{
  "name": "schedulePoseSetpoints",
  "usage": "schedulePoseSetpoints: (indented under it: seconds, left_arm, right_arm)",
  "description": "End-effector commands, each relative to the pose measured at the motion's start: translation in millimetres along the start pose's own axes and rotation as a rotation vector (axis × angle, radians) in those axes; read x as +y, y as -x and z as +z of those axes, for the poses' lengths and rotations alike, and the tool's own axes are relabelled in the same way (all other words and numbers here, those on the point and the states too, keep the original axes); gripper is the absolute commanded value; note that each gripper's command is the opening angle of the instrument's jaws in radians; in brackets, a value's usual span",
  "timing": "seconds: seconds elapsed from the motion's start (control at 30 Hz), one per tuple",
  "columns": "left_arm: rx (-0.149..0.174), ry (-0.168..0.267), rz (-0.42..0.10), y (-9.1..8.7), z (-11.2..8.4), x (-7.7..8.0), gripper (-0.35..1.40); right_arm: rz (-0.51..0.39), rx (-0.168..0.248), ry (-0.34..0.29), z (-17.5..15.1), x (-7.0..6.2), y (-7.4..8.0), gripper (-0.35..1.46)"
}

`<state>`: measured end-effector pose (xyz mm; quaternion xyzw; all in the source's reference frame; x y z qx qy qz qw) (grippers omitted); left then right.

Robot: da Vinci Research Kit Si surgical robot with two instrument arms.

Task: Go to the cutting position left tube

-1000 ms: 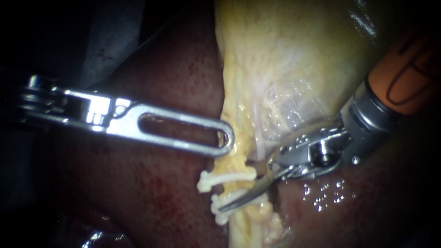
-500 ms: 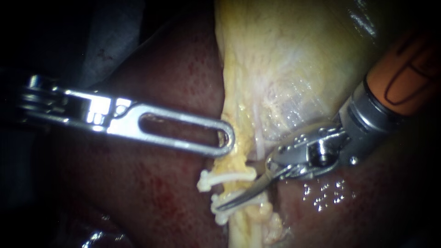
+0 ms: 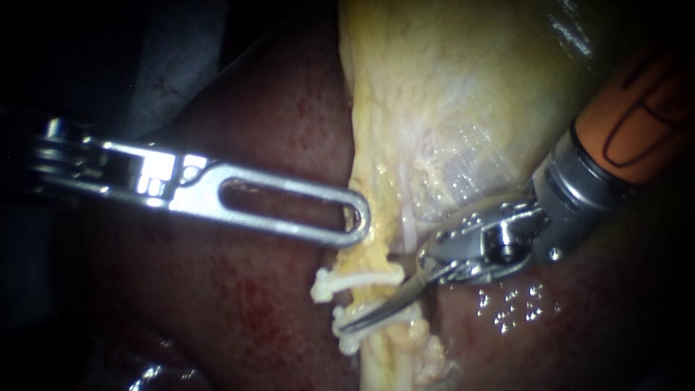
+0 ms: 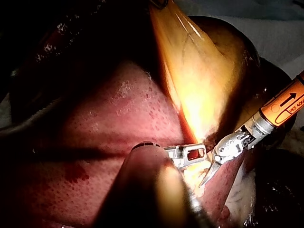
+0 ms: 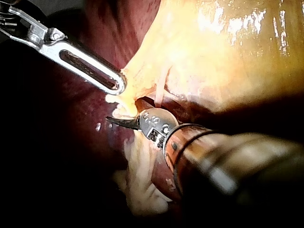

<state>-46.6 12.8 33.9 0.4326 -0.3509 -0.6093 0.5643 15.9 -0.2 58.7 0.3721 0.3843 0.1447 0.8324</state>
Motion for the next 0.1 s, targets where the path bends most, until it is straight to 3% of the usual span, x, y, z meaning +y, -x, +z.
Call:
schedulePoseSetpoints:
  seconds: [0.03, 0.1]
  left_arm:
    - [0.000, 0.000, 0.000, 0.0, 0.0, 0.0, -0.35]
    - [0.000, 0.000, 0.000, 0.0, 0.0, 0.0, -0.35]
  right_arm:
    - [-0.001, 0.000, 0.000, 0.0, 0.0, 0.0, 0.68]
    - [-0.001, 0.000, 0.000, 0.0, 0.0, 0.0, 0.68]
